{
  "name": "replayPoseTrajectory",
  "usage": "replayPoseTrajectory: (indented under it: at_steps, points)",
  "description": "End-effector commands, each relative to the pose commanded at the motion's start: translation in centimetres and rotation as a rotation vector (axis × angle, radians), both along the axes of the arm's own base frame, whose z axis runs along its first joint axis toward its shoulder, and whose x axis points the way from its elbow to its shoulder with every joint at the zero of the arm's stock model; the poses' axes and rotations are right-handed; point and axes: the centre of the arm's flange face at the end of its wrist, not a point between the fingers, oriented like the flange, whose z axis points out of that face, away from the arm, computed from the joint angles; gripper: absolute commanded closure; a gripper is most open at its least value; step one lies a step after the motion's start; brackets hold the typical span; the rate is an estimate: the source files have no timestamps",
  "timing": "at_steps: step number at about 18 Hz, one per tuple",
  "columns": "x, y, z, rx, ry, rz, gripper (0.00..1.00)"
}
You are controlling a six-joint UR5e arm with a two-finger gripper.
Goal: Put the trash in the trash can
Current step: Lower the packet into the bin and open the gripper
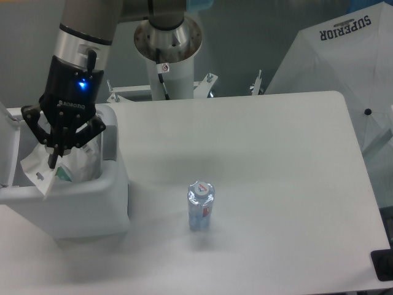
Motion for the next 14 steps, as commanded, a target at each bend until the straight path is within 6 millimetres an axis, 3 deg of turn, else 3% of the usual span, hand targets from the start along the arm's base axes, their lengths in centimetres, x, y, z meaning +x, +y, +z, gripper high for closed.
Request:
replayPoseTrajectory:
  at_steps: [6,9,11,14]
  points:
    - [1.4,-1.4,-0.6,-0.010,0.022,-0.041,0.96]
    - [2.0,-1.2,-0.9,-0.016,0.026,-0.060,0.96]
    - [3.4,-0.8,-1.3,-0.022,0.025,-0.090,0.89]
    - [4.9,-0.3,-1.7,-0.027,0.036,-0.136,0.87]
